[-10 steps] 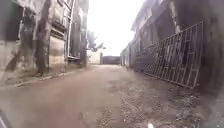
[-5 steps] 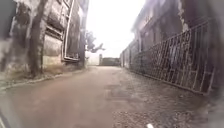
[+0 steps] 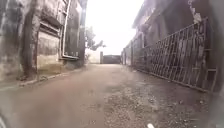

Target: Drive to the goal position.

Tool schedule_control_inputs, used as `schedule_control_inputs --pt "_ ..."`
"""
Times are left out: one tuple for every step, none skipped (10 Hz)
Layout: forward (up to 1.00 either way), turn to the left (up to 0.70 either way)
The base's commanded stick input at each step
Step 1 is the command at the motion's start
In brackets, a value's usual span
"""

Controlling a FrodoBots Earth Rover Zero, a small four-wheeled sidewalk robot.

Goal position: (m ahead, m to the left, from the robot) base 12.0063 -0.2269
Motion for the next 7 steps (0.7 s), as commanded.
schedule_control_inputs --pt "0.85 0.0" --pt "0.85 0.0" --pt "0.85 0.0" --pt "0.85 0.0" --pt "0.85 0.0" --pt "0.85 0.0" --pt "0.85 0.0"
